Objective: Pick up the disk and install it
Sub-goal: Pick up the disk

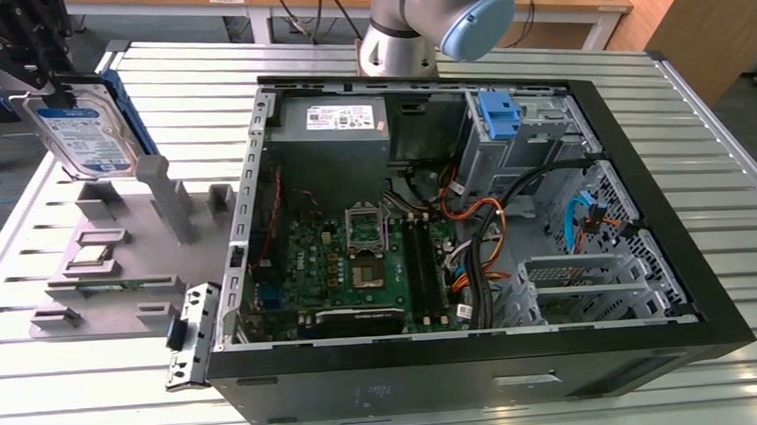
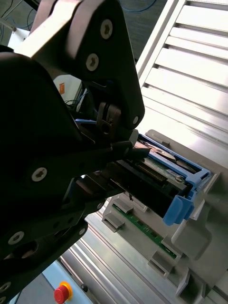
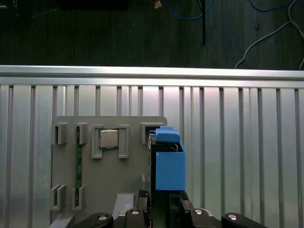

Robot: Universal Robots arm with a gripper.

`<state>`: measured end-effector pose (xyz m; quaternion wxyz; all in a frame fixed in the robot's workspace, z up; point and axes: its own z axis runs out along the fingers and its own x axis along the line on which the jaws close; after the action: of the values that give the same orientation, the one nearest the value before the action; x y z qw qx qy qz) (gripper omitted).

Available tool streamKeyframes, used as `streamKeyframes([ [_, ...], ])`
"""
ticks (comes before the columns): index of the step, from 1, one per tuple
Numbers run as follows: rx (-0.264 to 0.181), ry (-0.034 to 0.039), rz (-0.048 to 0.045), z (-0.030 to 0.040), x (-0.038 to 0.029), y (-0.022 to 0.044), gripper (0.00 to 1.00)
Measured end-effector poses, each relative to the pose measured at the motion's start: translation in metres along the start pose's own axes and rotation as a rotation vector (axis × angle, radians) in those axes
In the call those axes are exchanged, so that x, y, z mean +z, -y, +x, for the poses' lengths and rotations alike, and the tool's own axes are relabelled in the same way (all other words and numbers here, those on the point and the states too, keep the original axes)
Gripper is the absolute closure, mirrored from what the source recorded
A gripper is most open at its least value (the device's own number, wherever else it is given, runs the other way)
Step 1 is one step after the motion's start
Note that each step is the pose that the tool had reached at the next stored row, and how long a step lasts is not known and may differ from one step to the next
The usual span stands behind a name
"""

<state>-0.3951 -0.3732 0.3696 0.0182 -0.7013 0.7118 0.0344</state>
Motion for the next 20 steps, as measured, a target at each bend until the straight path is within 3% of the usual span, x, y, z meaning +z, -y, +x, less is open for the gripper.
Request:
streamKeyframes([
  [20,0.0,0.0103,0.0,-0.0006,-0.0047,-0.0005,0.65],
])
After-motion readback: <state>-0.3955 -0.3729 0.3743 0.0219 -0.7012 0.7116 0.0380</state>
